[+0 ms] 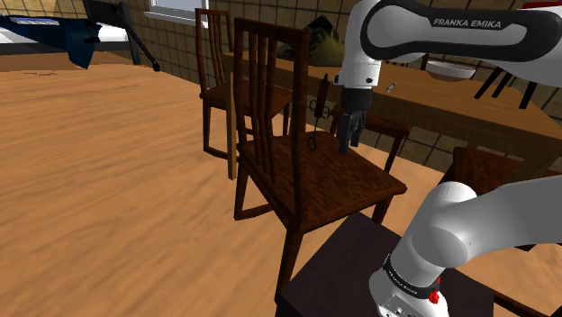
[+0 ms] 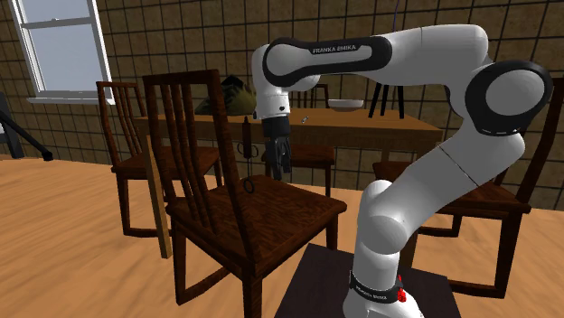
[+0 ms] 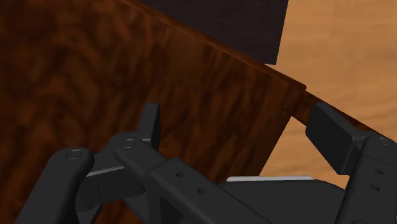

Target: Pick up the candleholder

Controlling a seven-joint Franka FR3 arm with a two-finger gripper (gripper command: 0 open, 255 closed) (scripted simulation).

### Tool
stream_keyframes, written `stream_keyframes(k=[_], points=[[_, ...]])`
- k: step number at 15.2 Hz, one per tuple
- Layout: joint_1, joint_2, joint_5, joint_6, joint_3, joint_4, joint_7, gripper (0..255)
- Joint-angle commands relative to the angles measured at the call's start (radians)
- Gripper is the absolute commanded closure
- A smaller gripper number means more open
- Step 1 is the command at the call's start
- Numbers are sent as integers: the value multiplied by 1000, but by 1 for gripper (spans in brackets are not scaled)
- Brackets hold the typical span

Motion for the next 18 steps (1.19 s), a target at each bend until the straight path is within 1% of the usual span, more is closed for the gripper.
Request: stream_keyframes(k=[1,14,17,18], points=[[0,0,0,0,0,0,0,0],[-171,39,-126,516,6,12,194,0],[-216,44,-158,629,9,16,247,0],[-224,45,-163,645,9,17,255,0]])
